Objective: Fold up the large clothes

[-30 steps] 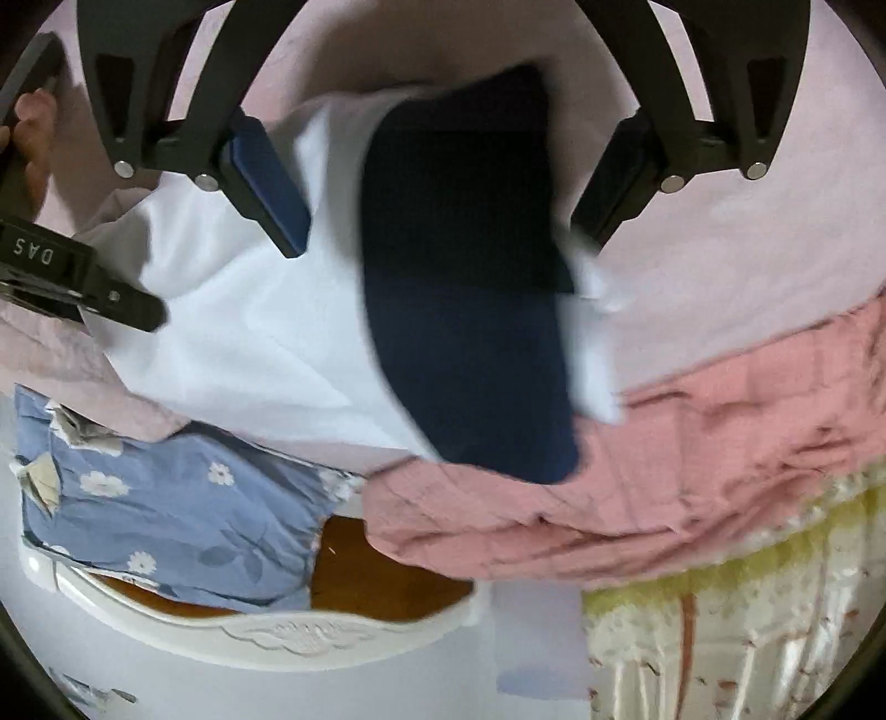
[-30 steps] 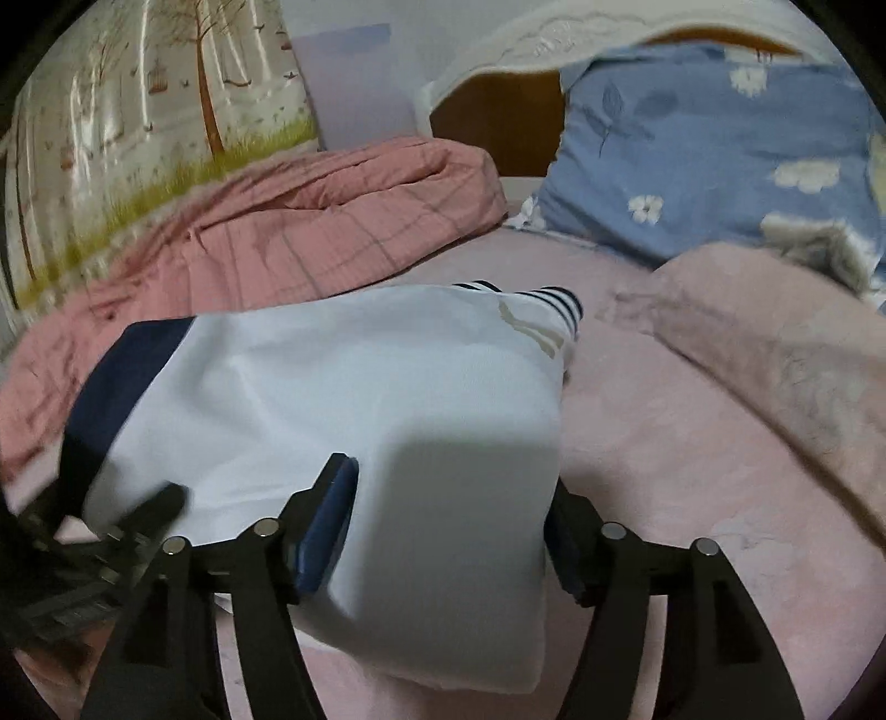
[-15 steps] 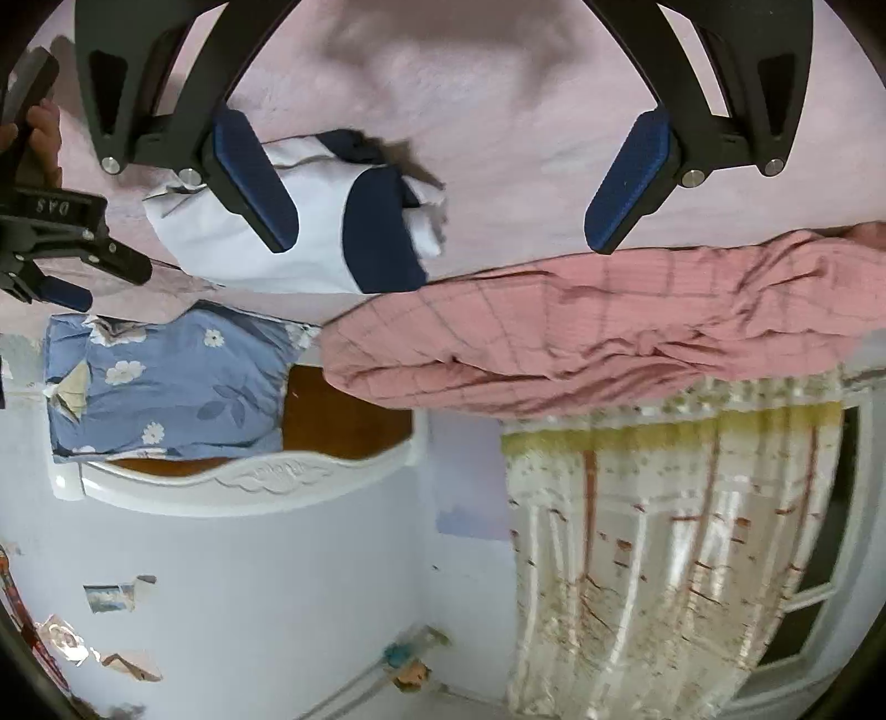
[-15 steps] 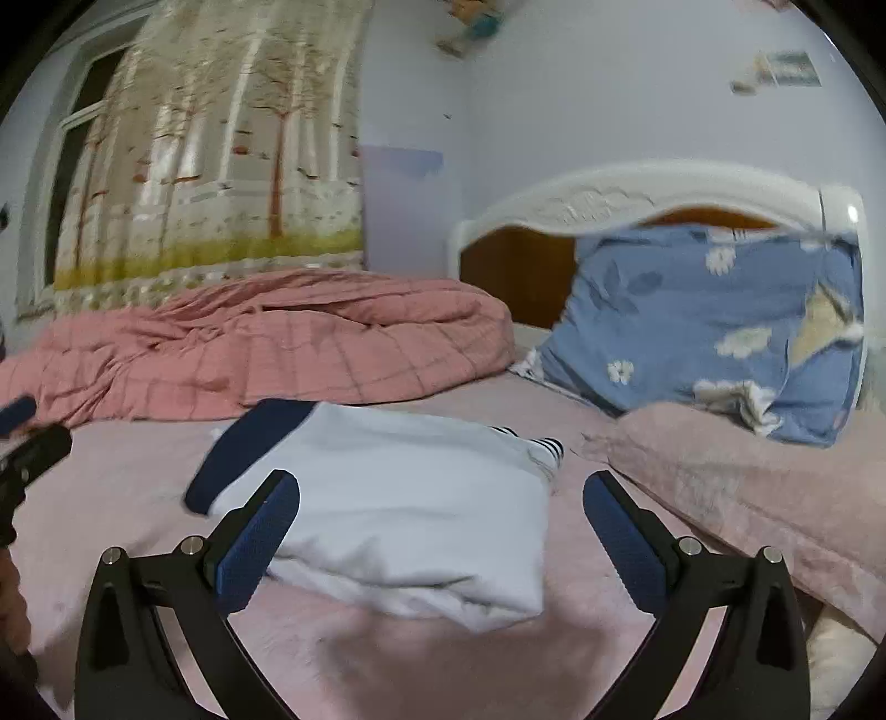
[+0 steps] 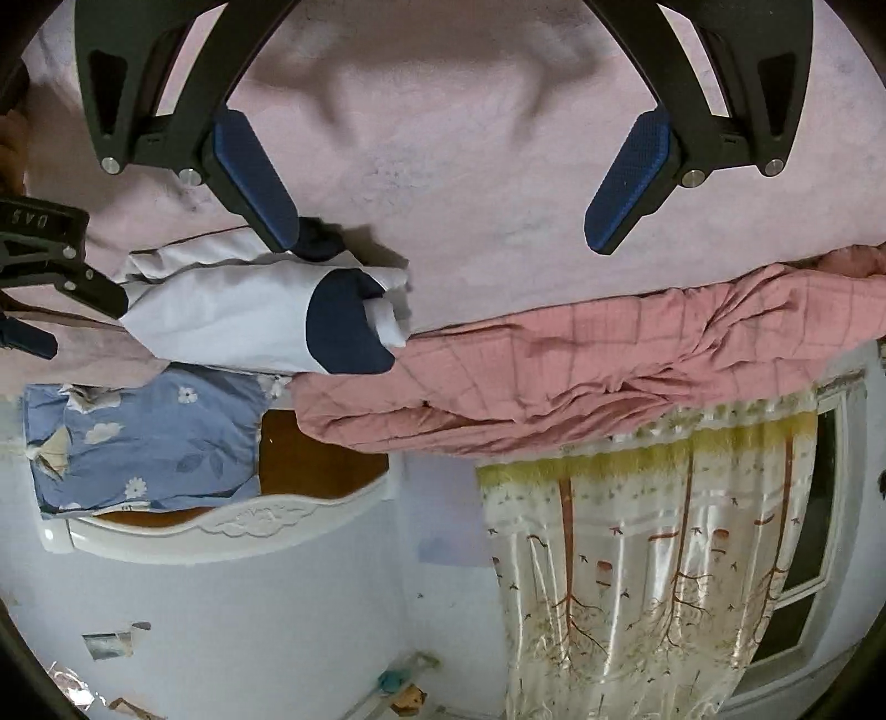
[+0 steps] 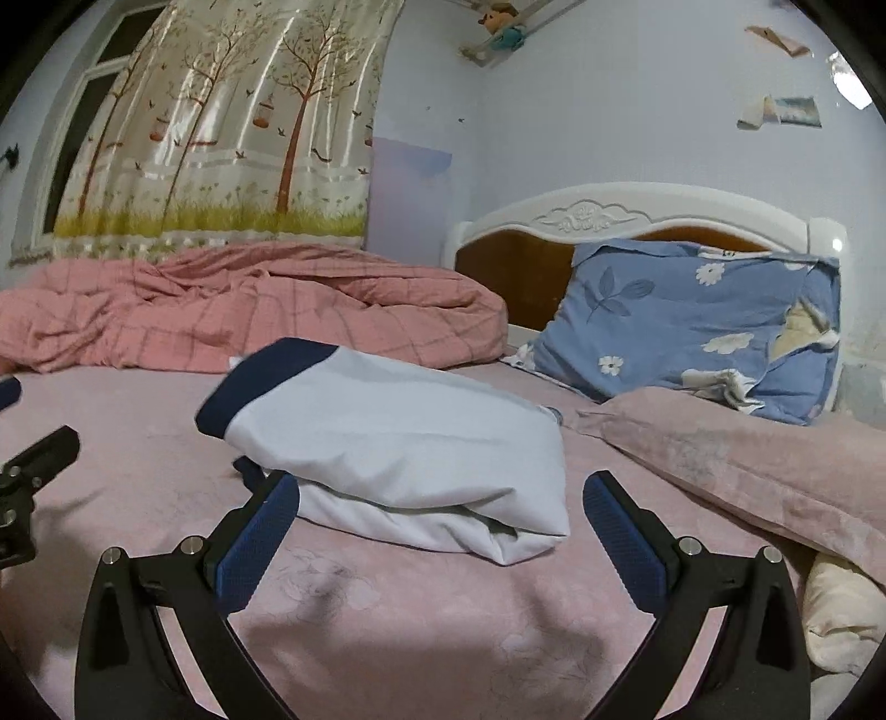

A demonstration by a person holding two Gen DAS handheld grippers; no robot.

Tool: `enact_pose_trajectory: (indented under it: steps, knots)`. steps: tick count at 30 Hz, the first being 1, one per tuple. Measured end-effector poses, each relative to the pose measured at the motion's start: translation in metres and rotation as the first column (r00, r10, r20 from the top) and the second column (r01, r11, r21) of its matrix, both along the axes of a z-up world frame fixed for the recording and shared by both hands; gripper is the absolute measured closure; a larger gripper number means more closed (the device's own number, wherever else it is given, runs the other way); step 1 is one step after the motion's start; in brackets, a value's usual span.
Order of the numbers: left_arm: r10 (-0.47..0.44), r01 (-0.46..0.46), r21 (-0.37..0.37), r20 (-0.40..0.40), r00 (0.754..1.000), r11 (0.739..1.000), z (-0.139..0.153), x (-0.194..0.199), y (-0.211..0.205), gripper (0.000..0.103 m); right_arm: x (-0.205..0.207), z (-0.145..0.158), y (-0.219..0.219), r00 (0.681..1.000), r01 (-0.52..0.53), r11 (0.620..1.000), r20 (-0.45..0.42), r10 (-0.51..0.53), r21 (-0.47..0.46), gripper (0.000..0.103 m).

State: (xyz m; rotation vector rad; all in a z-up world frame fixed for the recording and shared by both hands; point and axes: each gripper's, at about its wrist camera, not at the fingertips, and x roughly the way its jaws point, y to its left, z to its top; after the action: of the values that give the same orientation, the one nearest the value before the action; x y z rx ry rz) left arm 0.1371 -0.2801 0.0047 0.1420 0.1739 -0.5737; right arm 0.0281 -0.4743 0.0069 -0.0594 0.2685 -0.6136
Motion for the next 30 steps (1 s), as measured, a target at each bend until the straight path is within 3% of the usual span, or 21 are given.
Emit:
enact_pose_trajectory:
  steps: [19, 30]
  knots:
    - [0.011, -0.006, -0.062, 0.078, 0.997, 0.998, 0.012, -0.015, 0.012, 0.000, -0.010, 0.001, -0.005, 0.999, 0.010, 1.000, 0.045, -0.010, 0.008, 0.000]
    - [0.026, -0.023, -0.059, 0.048, 0.999, 0.998, 0.012, -0.011, 0.008, 0.000, -0.009, 0.002, -0.008, 0.999, 0.023, 0.999, 0.040, -0.025, 0.036, 0.000]
